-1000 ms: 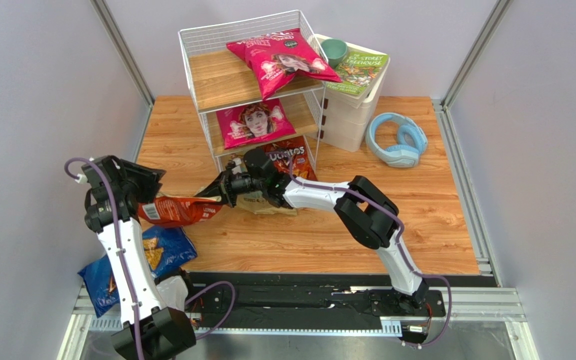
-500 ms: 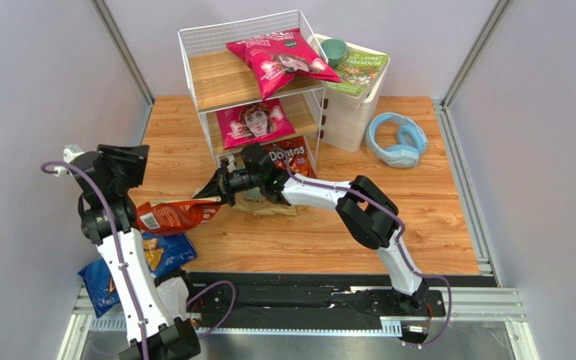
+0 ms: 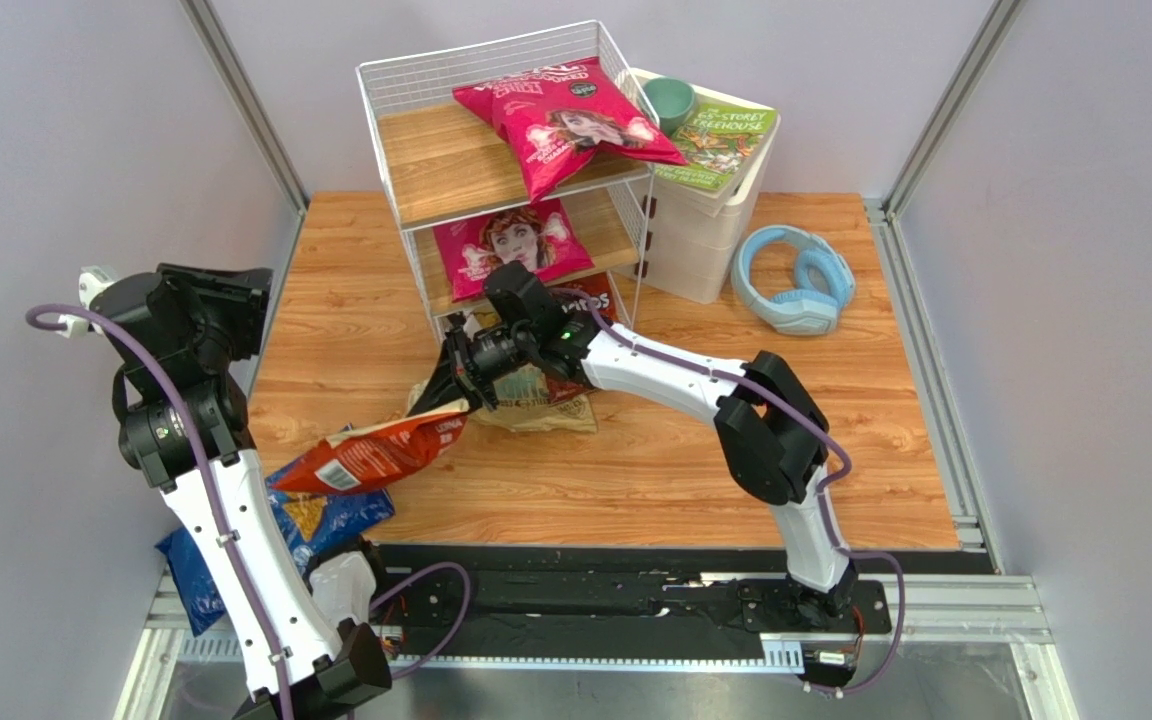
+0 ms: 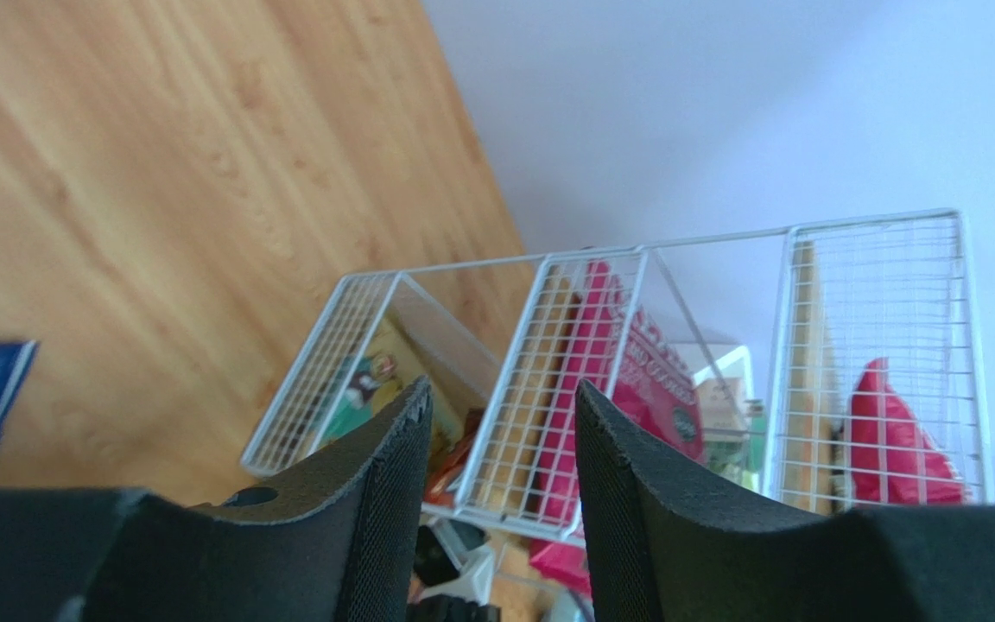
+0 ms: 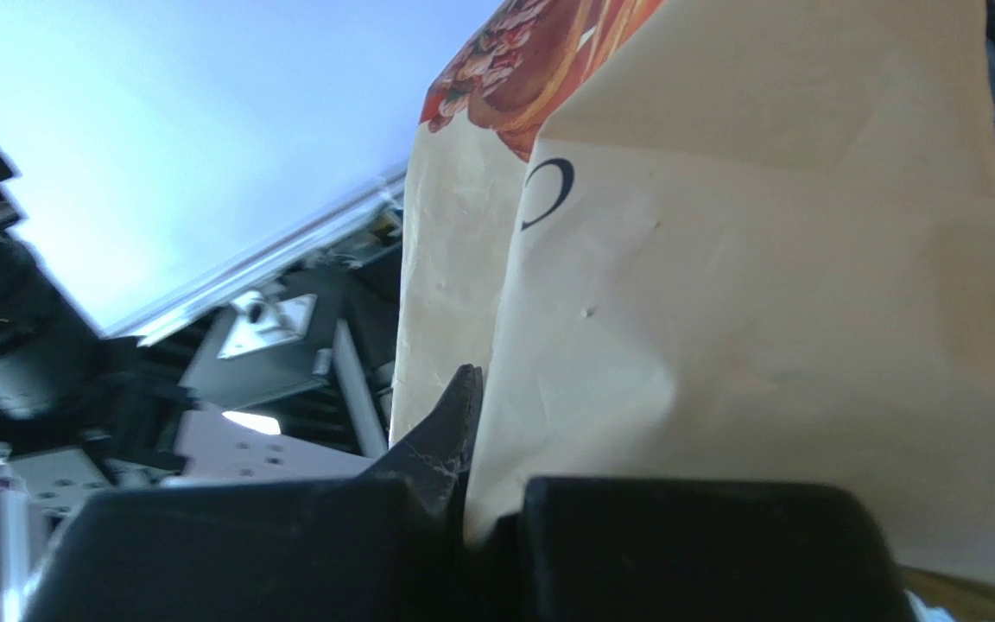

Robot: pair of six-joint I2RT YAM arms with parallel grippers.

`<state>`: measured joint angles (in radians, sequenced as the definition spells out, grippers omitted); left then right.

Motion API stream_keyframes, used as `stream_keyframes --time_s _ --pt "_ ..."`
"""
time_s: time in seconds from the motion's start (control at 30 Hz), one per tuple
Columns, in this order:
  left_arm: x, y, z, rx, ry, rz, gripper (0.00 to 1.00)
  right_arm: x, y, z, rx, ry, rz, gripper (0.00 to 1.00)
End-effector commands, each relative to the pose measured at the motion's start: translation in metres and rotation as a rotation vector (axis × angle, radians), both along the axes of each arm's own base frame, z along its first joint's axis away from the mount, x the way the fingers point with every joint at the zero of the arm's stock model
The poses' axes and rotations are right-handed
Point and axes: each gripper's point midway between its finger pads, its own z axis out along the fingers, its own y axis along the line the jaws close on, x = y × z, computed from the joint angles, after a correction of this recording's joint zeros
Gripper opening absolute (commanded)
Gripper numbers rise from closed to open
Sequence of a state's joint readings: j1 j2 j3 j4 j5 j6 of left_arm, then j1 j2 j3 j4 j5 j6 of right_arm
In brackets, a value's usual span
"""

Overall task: Place and organize the chips bags onto the shelf
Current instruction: Pick up the potato chip from the center of the board.

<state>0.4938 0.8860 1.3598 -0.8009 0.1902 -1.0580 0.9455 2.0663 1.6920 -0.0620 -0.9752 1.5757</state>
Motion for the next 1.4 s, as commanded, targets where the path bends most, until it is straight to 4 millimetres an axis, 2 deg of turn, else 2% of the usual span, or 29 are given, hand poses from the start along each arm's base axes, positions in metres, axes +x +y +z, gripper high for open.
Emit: stream_keyframes --time_s 0.0,0.13,0.27,0.47,0.5,0.7,0.8,0.83,0.87,0.9,1.03,1.07,1.13,1.17,1.23,1.27,1.3,1.37 --pt "-0.022 -0.002 -0.005 0.030 0.111 0.011 0.51 -0.030 -0.045 0.062 0.142 -0.304 0.130 0.00" --pt "-0.025 -0.010 -0.003 0.040 0.135 -0.038 0.50 -0.029 -0.061 0.060 0.149 -0.348 0.093 0.00" --pt "-0.024 -0.013 -0.008 0.028 0.143 -0.055 0.50 -0.026 -0.061 0.065 0.184 -0.371 0.095 0.00" --pt "-0.019 -0.016 -0.006 0.041 0.135 -0.088 0.50 -0.008 -0.035 0.062 0.247 -0.368 0.066 0.00" --pt "-0.020 -0.016 -0.007 0.042 0.138 -0.087 0.50 0.000 -0.030 0.056 0.240 -0.364 0.050 0.00" --pt "-0.032 -0.026 -0.020 0.047 0.163 -0.107 0.50 0.025 -0.003 0.068 0.315 -0.321 -0.028 0.00" --pt "-0.038 -0.031 -0.024 0.050 0.162 -0.121 0.50 0.038 0.012 0.066 0.331 -0.299 -0.039 0.00" --pt "-0.039 -0.032 -0.024 0.053 0.161 -0.123 0.50 0.046 0.018 0.055 0.315 -0.282 -0.045 0.00" --pt "-0.040 -0.032 -0.023 0.053 0.161 -0.123 0.50 0.050 0.021 0.066 0.342 -0.286 -0.049 0.00" --pt "-0.041 -0.033 -0.024 0.059 0.162 -0.129 0.50 0.052 0.023 0.067 0.349 -0.274 -0.043 0.00" --pt "-0.040 -0.035 -0.029 0.047 0.168 -0.132 0.50 0.052 0.025 0.080 0.396 -0.235 -0.053 0.00" --pt "-0.040 -0.035 -0.029 0.047 0.165 -0.135 0.50 0.050 0.022 0.088 0.412 -0.239 -0.058 0.00" --pt "-0.039 -0.037 -0.030 0.040 0.164 -0.142 0.50 0.047 0.019 0.092 0.417 -0.238 -0.060 0.00" --pt "-0.038 -0.037 -0.031 0.042 0.165 -0.145 0.50 0.042 0.013 0.105 0.448 -0.253 -0.057 0.00" --pt "-0.037 -0.038 -0.031 0.043 0.166 -0.151 0.50 0.036 0.009 0.102 0.441 -0.210 -0.053 0.00" --pt "-0.037 -0.038 -0.031 0.043 0.164 -0.150 0.50 0.032 0.002 0.114 0.483 -0.224 -0.057 0.00" --pt "-0.036 -0.039 -0.030 0.045 0.161 -0.153 0.50 0.030 0.000 0.105 0.457 -0.160 -0.061 0.00" --pt "-0.034 -0.040 -0.030 0.043 0.159 -0.158 0.50 0.023 -0.007 0.110 0.488 -0.147 -0.057 0.00"
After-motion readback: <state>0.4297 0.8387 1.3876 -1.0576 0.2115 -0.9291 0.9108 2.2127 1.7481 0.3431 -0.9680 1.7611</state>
